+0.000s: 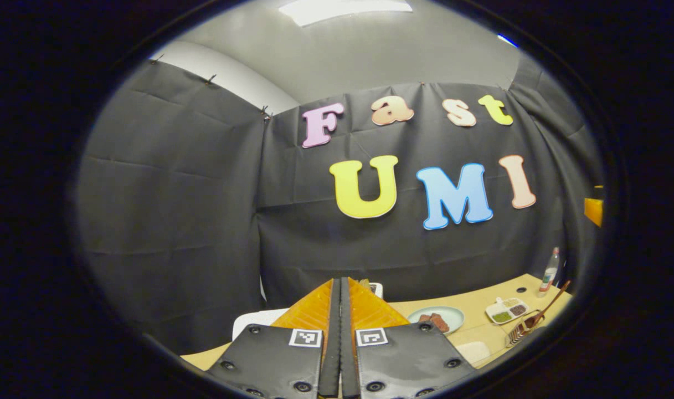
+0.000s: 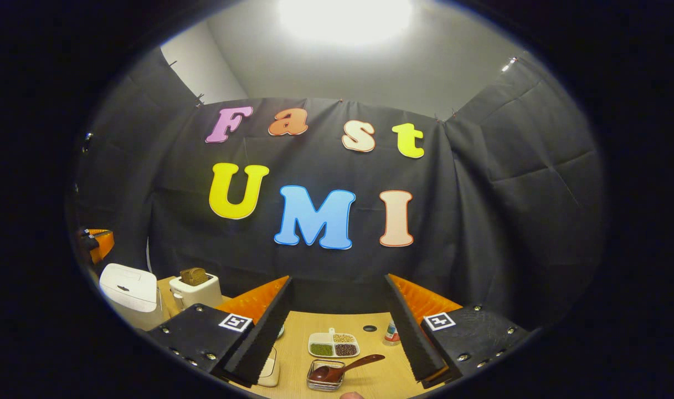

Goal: Close the left gripper, press the button to open the rice cooker; take a wooden spoon from the chopstick holder with the right hand, scoop a spoonful of rice and pour it into the rice cooker, then put the wooden spoon back into the chopstick holder.

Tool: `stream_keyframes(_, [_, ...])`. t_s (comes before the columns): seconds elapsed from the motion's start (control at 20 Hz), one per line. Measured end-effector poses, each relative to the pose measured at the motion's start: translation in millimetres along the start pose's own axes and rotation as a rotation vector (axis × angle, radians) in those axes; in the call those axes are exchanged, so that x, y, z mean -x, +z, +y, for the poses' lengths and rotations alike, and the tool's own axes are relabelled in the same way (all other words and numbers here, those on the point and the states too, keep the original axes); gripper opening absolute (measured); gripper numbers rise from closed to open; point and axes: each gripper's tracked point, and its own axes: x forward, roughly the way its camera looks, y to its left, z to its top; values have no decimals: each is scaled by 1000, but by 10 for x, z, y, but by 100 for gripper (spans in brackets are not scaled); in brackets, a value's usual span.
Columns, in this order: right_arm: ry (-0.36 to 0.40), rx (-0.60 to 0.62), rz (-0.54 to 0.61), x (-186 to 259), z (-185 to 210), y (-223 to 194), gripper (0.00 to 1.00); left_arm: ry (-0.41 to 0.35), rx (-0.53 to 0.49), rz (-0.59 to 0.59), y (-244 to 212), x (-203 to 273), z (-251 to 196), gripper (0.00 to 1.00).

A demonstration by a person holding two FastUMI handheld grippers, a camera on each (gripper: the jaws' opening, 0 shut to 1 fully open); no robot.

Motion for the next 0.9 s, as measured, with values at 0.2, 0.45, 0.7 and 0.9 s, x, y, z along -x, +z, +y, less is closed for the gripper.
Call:
stream_keyframes(0.2, [-8, 20, -2, 33, 7, 23, 97, 41, 0, 78, -369, -136, 197, 11])
stream_keyframes(0.45, [-18, 43, 5, 89, 26, 34, 97, 60, -39, 150, -814, -225, 349, 9])
stream_keyframes(0.7, [-39, 65, 7, 176, -37, 41, 97, 66, -62, 233, -1227, -359, 443, 9])
stream_keyframes(0.9, [-56, 68, 19, 199, -96, 18, 97, 61, -62, 302, -1524, -363, 467, 9])
